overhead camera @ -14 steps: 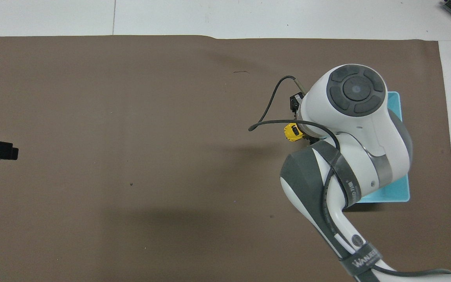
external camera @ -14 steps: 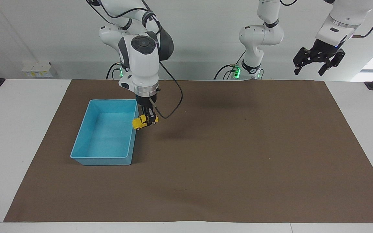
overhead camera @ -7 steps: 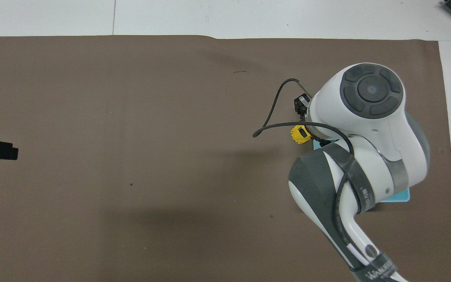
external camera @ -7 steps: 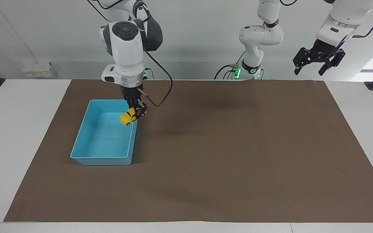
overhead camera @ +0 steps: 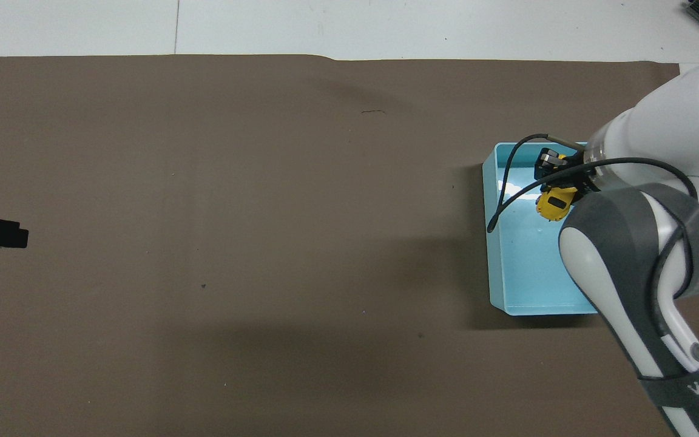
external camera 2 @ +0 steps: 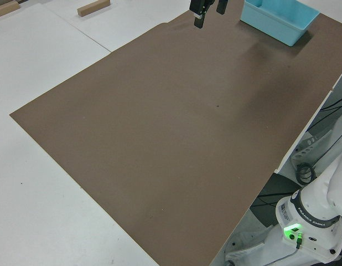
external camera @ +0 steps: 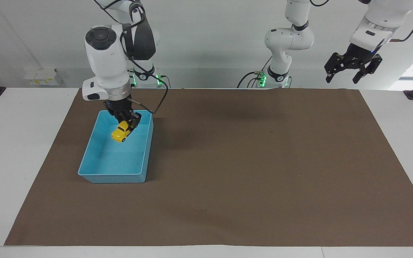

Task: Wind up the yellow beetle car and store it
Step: 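Carry the held car over the blue bin with the right gripper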

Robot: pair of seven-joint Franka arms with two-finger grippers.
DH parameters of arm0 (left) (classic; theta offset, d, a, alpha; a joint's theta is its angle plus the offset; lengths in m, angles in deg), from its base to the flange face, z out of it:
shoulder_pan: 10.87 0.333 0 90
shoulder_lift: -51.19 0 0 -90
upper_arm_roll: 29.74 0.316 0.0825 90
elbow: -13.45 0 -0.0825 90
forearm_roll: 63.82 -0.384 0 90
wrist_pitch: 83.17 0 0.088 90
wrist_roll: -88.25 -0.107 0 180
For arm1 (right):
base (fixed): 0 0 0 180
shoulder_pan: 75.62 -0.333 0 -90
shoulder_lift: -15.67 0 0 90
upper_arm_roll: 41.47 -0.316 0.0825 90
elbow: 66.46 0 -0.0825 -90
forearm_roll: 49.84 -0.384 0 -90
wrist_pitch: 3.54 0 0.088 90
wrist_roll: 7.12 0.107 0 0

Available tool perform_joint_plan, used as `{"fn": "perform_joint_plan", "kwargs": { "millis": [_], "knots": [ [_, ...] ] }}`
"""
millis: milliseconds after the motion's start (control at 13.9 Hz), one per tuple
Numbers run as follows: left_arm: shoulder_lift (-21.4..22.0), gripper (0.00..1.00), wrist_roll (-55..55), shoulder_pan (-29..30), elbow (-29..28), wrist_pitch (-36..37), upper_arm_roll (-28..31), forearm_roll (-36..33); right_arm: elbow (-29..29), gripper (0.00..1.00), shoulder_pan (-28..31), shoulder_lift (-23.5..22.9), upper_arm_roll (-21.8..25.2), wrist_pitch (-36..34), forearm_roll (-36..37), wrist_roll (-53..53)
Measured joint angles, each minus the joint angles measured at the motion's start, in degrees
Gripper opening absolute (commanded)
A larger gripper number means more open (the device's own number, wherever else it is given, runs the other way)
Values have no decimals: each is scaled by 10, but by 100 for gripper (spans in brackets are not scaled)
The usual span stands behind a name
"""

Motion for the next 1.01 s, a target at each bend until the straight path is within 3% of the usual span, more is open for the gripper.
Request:
{"fn": "perform_joint_plan", "kwargs": {
  "millis": [216, 432, 1007],
  "knots": [
    [0, 100, 0, 0, 0, 0, 0, 0, 14, 0, 46, 2, 0, 6, -4, -145],
    [0, 100, 0, 0, 0, 0, -3, 0, 69, 0, 78, 24, 1, 61, -12, -242],
    [-23, 100, -2, 0, 0, 0, -6, 0, 263, 0, 85, 86, 1, 235, -14, -308]
  ]
}}
